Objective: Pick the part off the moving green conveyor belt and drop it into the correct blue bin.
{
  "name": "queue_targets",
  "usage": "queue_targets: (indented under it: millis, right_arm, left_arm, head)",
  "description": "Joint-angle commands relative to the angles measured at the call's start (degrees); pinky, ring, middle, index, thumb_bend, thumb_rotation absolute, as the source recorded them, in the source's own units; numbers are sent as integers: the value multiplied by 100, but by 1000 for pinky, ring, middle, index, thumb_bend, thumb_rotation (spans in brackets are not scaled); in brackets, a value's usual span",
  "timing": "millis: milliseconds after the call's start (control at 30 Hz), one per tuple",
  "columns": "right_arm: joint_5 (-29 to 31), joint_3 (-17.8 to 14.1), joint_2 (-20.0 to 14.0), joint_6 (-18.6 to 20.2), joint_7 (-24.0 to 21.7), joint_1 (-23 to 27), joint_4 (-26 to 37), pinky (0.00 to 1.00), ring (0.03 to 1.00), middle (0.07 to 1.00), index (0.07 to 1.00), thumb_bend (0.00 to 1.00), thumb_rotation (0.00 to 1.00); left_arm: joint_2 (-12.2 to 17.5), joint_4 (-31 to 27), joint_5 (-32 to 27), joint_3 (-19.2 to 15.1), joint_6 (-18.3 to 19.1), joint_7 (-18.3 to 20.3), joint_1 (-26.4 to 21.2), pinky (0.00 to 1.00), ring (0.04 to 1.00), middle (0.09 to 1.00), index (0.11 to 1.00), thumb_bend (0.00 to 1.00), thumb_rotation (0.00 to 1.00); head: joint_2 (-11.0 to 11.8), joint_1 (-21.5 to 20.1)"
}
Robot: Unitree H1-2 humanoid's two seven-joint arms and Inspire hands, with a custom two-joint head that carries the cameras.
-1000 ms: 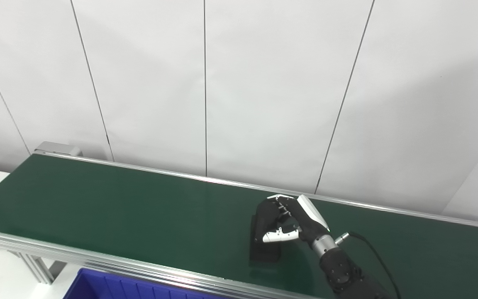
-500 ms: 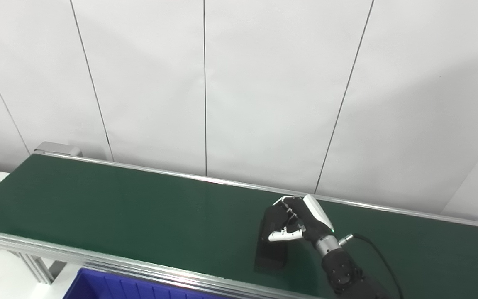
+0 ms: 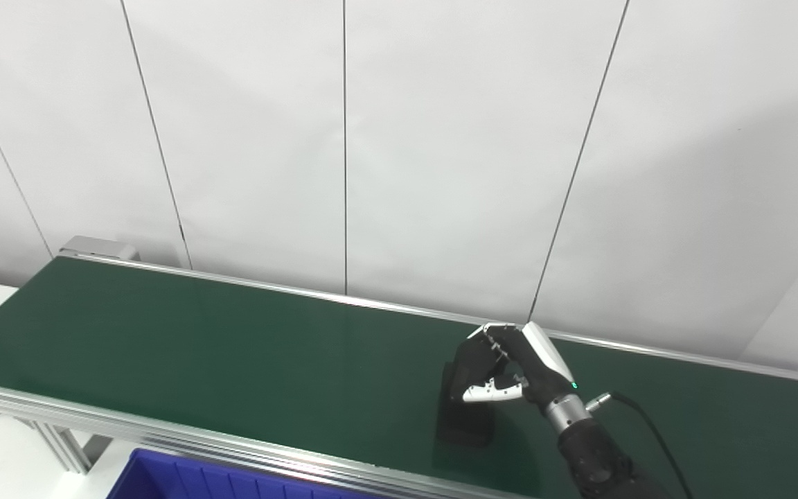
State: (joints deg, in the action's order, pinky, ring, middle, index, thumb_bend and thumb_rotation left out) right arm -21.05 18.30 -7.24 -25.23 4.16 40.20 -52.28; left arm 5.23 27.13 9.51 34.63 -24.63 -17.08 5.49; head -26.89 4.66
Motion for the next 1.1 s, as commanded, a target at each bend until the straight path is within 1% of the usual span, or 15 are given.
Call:
queue_targets:
  millis: [0, 167, 233, 267, 300, 333, 367, 400, 467, 500, 533, 633, 767, 900, 1067]
  right_arm:
    - [123, -121, -48, -9, -76, 49, 533, 350, 394, 481, 525, 518, 0]
    - [185, -327, -132, 279, -263, -398, 1530, 341, 389, 499, 532, 513, 0]
    - [344, -461, -161, 339, -355, -612, 1918, 330, 391, 498, 531, 513, 0]
    - [376, -531, -178, 433, -376, -748, 2179, 330, 391, 498, 531, 513, 0]
    - [392, -581, -187, 505, -393, -843, 2363, 330, 391, 499, 532, 512, 0]
    - [398, -636, -199, 593, -409, -965, 2592, 331, 391, 499, 532, 512, 0]
    - [401, -677, -204, 660, -429, -1049, 2752, 342, 397, 501, 528, 513, 0]
    - [421, -731, -220, 693, -436, -1167, 2918, 347, 400, 503, 526, 513, 0]
    - [394, -831, -247, 810, -404, -1386, 3198, 382, 419, 503, 510, 515, 0]
    - [362, -877, -258, 880, -377, -1482, 3314, 378, 419, 507, 507, 515, 0]
    - [342, -943, -276, 939, -340, -1620, 3458, 374, 419, 510, 504, 516, 0]
    - [290, -1099, -371, 1057, -295, -2013, 3872, 297, 384, 496, 536, 510, 0]
    - [204, -1284, -454, 1410, -336, -2458, 4454, 309, 391, 493, 532, 512, 0]
    - [109, -1441, -480, 1973, -385, -2930, 5167, 259, 375, 501, 539, 509, 0]
    - [-34, -1532, -566, 2291, -401, -3307, 5708, 336, 398, 503, 525, 513, 0]
  left_arm:
    - [-96, -71, 19, -23, -229, 61, -58, 814, 880, 887, 857, 868, 987]
    - [-116, -79, 57, -45, -229, 46, -81, 822, 887, 897, 866, 839, 999]
    - [-83, -105, 112, -33, -229, -27, -99, 822, 885, 896, 871, 809, 1000]
    - [-55, -145, 102, -43, -229, -18, -98, 822, 885, 896, 871, 807, 1000]
    - [-36, -173, 88, -50, -229, -7, -96, 830, 891, 901, 880, 794, 1000]
    - [0, -216, 29, -68, -229, 44, -92, 833, 894, 903, 883, 790, 1000]
    - [25, -244, -11, -80, -229, 79, -89, 847, 902, 910, 888, 783, 1000]
    - [68, -276, -48, -91, -229, 111, -89, 855, 907, 913, 891, 780, 1000]
    - [139, -367, -103, -132, -229, 173, -67, 888, 928, 932, 910, 770, 1000]
    - [164, -416, -123, -156, -229, 202, -50, 897, 934, 938, 917, 763, 1000]
    - [201, -496, -188, -205, -229, 281, -15, 905, 940, 943, 923, 757, 1000]
    - [316, -819, -404, -391, -228, 564, 118, 961, 979, 976, 951, 755, 1000]
    - [460, -1157, -571, -652, -228, 873, 223, 992, 988, 982, 966, 690, 1000]
    - [573, -1358, -915, -1018, -228, 1392, 283, 1000, 991, 978, 967, 676, 1000]
    - [587, -1613, -1131, -1488, -228, 1932, 341, 972, 970, 962, 940, 773, 1000]
  head:
    - [15, -55]
    - [31, -193]
    - [22, -474]
    - [-26, -776]
    - [-26, -776]
    - [-78, -1193]
    - [-78, -1193]
    - [-130, -1547]
    - [-210, -1932]
    - [-210, -1932]
    - [-301, -2269]
    - [-533, -2829]
    - [-822, -3391]
    - [-1052, -3813]
    - [-1338, -4091]
